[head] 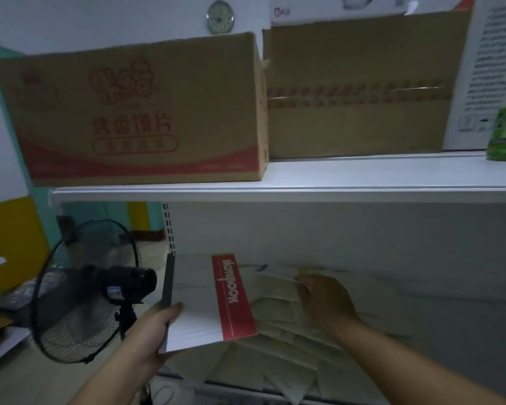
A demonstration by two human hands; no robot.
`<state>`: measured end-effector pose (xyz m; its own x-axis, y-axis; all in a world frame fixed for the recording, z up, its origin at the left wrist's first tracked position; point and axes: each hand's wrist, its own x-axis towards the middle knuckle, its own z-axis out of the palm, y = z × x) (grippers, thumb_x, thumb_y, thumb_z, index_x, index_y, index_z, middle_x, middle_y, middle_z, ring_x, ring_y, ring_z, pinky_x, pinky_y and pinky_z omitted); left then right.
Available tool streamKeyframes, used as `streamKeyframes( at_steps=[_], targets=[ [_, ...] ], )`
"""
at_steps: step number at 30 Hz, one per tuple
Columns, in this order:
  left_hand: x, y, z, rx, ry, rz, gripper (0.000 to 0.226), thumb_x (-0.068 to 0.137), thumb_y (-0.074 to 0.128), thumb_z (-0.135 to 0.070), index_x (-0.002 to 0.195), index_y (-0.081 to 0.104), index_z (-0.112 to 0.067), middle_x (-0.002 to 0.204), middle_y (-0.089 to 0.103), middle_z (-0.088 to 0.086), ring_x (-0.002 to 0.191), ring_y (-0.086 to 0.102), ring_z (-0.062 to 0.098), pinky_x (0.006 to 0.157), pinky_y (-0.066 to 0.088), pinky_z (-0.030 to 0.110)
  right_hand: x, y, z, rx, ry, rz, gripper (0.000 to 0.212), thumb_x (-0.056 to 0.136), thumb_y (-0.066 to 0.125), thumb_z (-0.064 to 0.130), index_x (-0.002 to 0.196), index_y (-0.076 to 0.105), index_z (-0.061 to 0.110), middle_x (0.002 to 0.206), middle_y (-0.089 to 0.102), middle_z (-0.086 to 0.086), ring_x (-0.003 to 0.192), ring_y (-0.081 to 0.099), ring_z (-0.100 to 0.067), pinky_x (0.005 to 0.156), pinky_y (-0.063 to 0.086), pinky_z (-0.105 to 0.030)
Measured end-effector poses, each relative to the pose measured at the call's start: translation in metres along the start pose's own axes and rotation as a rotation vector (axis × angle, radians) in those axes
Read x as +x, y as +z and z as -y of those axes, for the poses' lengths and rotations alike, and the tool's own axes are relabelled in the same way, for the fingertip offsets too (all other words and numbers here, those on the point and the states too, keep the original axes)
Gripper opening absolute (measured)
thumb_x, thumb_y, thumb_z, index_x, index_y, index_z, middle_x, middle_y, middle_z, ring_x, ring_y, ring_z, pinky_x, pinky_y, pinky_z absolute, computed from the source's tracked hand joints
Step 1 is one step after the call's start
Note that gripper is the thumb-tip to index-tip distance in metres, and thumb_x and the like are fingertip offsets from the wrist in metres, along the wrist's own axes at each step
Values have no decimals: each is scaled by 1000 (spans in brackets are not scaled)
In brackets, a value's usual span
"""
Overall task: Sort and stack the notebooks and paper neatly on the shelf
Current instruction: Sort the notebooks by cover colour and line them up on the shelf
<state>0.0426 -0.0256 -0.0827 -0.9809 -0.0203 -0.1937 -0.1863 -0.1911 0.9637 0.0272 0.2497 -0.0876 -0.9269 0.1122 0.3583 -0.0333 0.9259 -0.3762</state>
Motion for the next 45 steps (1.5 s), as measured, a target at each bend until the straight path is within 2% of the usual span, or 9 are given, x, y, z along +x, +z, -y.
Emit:
streamKeyframes(
  at_steps=[6, 14, 21, 23, 28, 33, 37, 42, 45],
  targets=[
    [-36, 53, 4, 125, 70, 43, 26, 94, 46, 1, 119, 49, -8, 92, 61, 11, 79, 57, 26, 62, 44, 34, -35, -46, -43, 430, -99, -397, 23, 93, 55, 21, 108, 71, 19, 113, 68, 7, 106, 61, -8, 85, 41, -14],
    [-100, 208, 69, 83, 111, 209, 15, 94, 55, -21, 105, 60, -12, 99, 68, 11, 91, 64, 24, 87, 51, 43, -158, -86, -134, 180, -415, -134, 27, 71, 58, 36, 91, 72, 26, 105, 70, 6, 104, 60, -10, 86, 48, -19],
    [-157, 328, 141, 153, 58, 415, 27, 89, 49, 7, 112, 55, -6, 99, 68, 18, 83, 65, 31, 66, 50, 33, -250, -163, -242, 255, 15, -130, 54, 80, 54, 44, 130, 56, 21, 135, 47, 10, 129, 38, -4, 113, 26, -22],
    [-177, 367, 161, 144, 20, 491, 28, 90, 47, 8, 112, 55, -6, 100, 69, 17, 84, 65, 30, 65, 52, 32, -272, -187, -274, 352, 326, -101, 59, 88, 54, 32, 143, 36, 17, 134, 46, 8, 126, 44, -7, 102, 29, -12],
    [-232, 462, 207, 158, -30, 668, 30, 92, 45, 9, 119, 51, -2, 88, 66, 8, 62, 67, 12, 48, 49, 15, -320, -218, -346, 908, 744, -116, 35, 85, 45, -12, 112, 60, 4, 86, 72, -4, 75, 69, -15, 62, 49, -19],
    [-258, 532, 238, 274, -45, 936, 77, 61, 75, -21, 131, 46, -9, 101, 68, 0, 78, 65, -1, 60, 47, 9, -363, -263, -404, 850, 840, -266, 39, 82, 48, -17, 95, 62, 17, 73, 66, 3, 54, 61, 2, 49, 42, -11],
    [-275, 598, 243, 241, -158, 910, 23, 85, 54, 13, 106, 56, 3, 69, 69, 4, 52, 66, 14, 38, 45, 14, -378, -284, -448, 843, 895, -361, 37, 76, 51, -13, 90, 63, 19, 60, 68, 8, 51, 61, -1, 45, 40, -12],
    [-271, 685, 267, 184, -190, 875, 25, 91, 47, 7, 115, 50, 4, 95, 65, 19, 79, 64, 29, 54, 49, 27, -358, -306, -514, 780, 969, -405, 41, 82, 41, -19, 87, 62, 15, 56, 65, 7, 45, 58, 0, 43, 39, -12],
    [-262, 731, 271, 137, -160, 845, 23, 92, 44, 7, 113, 50, -1, 88, 62, 12, 78, 60, 24, 60, 45, 28, -329, -324, -552, 728, 972, -443, 31, 81, 45, -5, 94, 63, 16, 64, 63, 6, 47, 57, 2, 45, 39, -13]
  ],
)
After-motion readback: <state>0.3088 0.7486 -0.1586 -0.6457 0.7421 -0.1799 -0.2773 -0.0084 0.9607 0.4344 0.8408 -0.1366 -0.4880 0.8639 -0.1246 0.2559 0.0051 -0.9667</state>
